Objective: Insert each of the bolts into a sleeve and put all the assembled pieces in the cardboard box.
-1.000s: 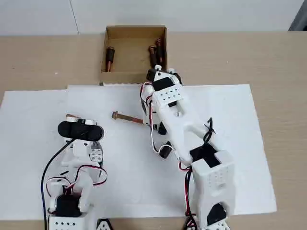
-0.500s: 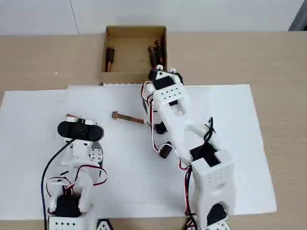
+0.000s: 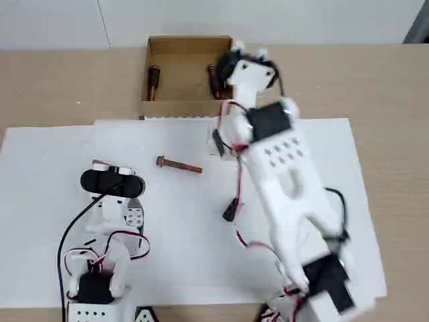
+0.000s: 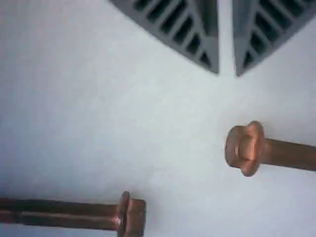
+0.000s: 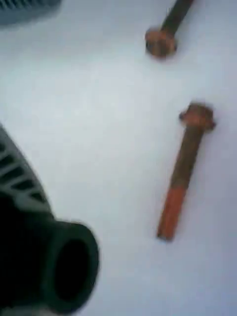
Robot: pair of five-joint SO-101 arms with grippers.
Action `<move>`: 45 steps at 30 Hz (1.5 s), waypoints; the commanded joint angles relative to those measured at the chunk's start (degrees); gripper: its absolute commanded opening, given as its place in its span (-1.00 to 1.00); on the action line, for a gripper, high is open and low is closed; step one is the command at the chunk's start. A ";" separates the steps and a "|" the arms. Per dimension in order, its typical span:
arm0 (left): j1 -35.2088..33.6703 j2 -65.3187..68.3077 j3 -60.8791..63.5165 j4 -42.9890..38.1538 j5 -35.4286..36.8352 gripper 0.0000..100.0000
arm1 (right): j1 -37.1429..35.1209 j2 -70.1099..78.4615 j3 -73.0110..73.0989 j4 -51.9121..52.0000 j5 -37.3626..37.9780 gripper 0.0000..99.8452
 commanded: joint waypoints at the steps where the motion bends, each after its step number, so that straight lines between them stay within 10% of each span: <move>1: -0.18 -0.44 -0.22 -0.97 -0.26 -0.99 | 0.04 -11.47 0.88 0.66 2.02 -0.99; 23: -7.56 2.11 -20.53 12.22 1.76 -0.99 | 16.13 -67.91 55.03 -1.98 9.23 -0.99; 45: -7.65 71.82 -79.34 33.49 -9.85 -0.99 | 21.41 -81.27 68.22 -6.37 9.05 -0.99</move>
